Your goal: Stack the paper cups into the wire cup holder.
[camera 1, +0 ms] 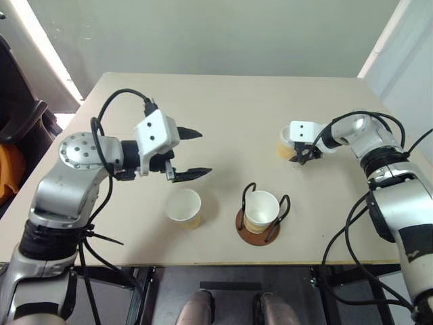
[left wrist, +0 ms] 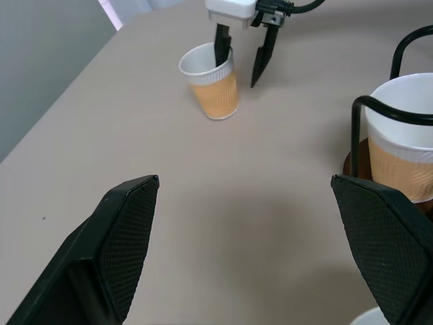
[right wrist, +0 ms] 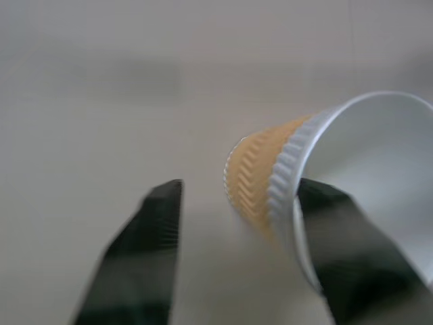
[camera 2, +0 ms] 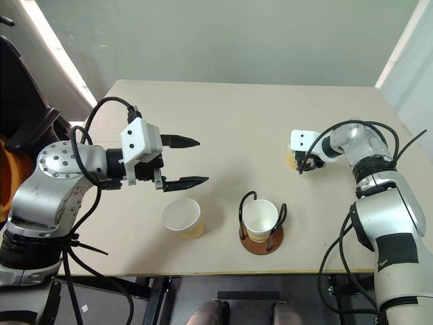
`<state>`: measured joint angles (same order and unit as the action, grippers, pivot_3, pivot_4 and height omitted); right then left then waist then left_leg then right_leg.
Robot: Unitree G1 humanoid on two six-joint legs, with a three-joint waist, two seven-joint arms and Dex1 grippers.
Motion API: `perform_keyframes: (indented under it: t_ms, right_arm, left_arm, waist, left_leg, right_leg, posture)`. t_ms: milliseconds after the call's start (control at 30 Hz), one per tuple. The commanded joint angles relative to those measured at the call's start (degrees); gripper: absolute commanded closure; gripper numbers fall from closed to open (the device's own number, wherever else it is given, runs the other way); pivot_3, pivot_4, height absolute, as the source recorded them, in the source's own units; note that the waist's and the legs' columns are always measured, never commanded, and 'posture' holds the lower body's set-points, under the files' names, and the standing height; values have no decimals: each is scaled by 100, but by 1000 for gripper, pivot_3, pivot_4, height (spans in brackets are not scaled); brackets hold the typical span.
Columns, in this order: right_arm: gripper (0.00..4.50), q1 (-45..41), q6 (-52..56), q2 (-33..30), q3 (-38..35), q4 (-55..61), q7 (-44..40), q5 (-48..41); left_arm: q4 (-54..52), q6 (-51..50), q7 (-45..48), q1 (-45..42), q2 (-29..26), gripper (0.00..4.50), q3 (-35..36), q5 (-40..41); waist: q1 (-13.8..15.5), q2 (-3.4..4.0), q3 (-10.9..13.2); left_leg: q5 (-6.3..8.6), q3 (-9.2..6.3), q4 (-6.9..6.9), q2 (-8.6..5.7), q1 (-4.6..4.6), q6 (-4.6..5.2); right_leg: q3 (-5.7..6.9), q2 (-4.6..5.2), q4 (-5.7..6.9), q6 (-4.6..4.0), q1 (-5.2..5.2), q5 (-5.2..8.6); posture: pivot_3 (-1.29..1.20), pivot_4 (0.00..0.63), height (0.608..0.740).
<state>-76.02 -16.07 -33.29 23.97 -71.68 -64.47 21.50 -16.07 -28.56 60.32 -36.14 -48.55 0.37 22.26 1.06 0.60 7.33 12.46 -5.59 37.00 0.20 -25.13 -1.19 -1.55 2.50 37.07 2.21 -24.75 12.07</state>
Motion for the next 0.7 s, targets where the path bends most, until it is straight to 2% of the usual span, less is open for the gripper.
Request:
perform_keyframes:
  t_ms: [33, 133, 267, 333, 433, 533, 600, 700]
  right_arm:
    - [3368, -215, -137, -59, -152, 62, 12, -17]
    - [4460, -247, -272, -143, -276, 186, -398, -170]
    - [4460, -374, -495, -412, -499, 679, -1106, -455]
    - [4460, -448, -536, -656, -605, 1260, -1737, -692]
    - [4460, -383, 851, -1418, -495, 3668, -2740, -2666]
    - [4460, -78, 2128, -2223, -249, 5803, -2803, -4452]
    - [4460, 142, 2515, -2583, -168, 6779, -2803, -4988]
    - [4460, 378, 2705, -2740, -196, 7527, -2803, -4987]
  left_arm:
    - [-283, -68, 91, -17, -140, 126, 278, 254]
    - [-413, -105, 323, 41, -202, 126, 338, 532]
    - [-453, -148, 485, 9, -206, 126, 358, 820]
    - [-419, -144, 559, -33, -217, 126, 360, 919]
    - [-383, -214, 790, -200, -241, 126, 359, 1196]
    - [-348, -244, 1101, -259, -332, 126, 373, 1429]
    - [-269, -237, 1292, -267, -394, 126, 370, 1499]
    - [-133, -176, 1485, -278, -441, 126, 342, 1496]
  waist:
    - [-2, 0, 0]
    - [-4, 0, 0]
    - [-3, 2, 1]
    - [-1, 7, 4]
    - [7, 11, 7]
    - [7, 4, 1]
    - [-9, -5, -3]
    - [-51, -10, -5]
  left_leg:
    - [1, 0, 0, 0, 3, 1]
    - [1, 0, -1, 1, 7, 3]
    - [0, 0, -2, 1, 7, 1]
    - [0, 0, -2, 1, 5, 1]
    - [-6, 1, -5, 2, -2, -9]
    - [-37, 4, -10, 7, -19, -62]
    - [-38, 4, -8, 15, -3, -66]
    - [-21, 3, -3, 19, 30, -68]
  right_leg:
    - [0, 0, 3, 0, 0, 0]
    - [0, 0, 10, 0, 0, 0]
    - [0, 0, 13, -2, 0, 1]
    - [0, 0, 13, -2, 0, 1]
    - [4, -1, 8, -8, -1, 5]
    - [7, -12, -3, -26, -7, 17]
    - [7, -21, -11, -29, 19, 32]
    - [4, -23, -14, -26, 46, 54]
  posture:
    - [0, 150, 740]
    - [0, 150, 740]
    - [0, 150, 740]
    - [0, 150, 740]
    - [0, 150, 740]
    - [0, 150, 740]
    - [0, 150, 740]
    - [0, 150, 740]
